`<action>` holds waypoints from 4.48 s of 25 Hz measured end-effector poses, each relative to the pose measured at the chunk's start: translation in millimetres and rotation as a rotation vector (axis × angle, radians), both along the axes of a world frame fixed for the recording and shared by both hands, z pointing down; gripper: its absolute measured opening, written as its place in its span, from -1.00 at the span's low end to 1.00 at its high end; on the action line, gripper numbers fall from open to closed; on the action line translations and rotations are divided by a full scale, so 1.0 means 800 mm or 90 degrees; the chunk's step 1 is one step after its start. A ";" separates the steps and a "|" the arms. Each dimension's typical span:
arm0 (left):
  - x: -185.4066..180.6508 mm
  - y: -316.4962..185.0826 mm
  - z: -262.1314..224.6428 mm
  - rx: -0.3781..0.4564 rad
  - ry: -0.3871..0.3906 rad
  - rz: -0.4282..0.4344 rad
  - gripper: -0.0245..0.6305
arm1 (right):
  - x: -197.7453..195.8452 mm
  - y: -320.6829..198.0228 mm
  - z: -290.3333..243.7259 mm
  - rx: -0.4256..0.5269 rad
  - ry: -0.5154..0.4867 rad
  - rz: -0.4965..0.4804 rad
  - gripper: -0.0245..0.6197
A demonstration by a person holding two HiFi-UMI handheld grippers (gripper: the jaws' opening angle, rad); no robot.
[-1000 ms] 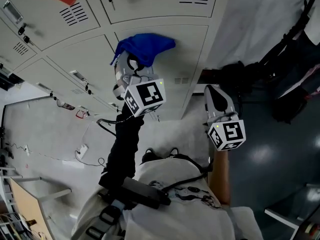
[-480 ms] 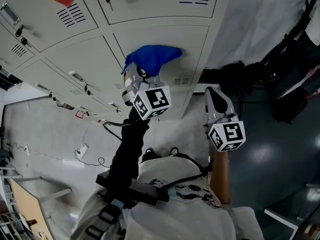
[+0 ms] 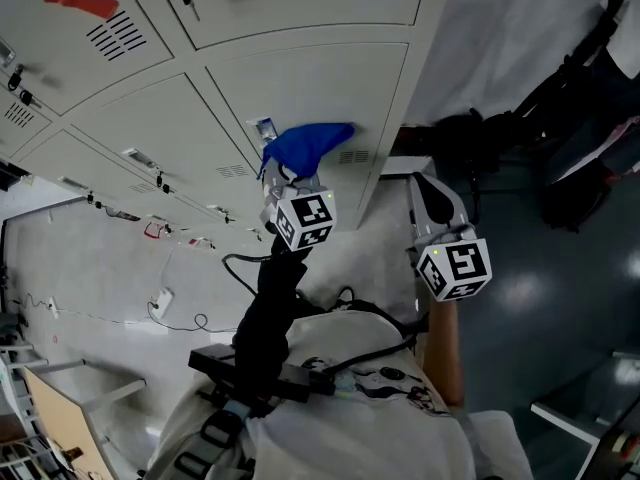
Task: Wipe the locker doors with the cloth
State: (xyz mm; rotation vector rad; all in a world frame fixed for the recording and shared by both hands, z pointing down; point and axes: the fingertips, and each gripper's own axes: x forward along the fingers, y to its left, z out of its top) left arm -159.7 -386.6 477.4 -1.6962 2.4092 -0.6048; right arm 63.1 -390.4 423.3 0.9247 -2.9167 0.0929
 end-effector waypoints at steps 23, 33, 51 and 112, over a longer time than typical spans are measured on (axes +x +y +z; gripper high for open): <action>0.036 0.000 0.087 -0.052 0.141 0.072 -0.83 | 0.025 0.000 0.016 -0.017 0.012 0.019 -0.93; 0.088 -0.003 -0.233 0.195 0.036 0.166 -0.83 | 0.044 -0.013 -0.002 -0.005 -0.026 0.049 -0.93; 0.090 -0.060 -0.225 0.152 -0.030 0.103 -0.83 | 0.057 -0.019 -0.013 0.010 -0.028 0.066 -0.93; 0.125 -0.023 0.131 -0.124 0.094 0.146 -0.83 | 0.088 -0.026 0.048 -0.073 -0.014 0.069 -0.93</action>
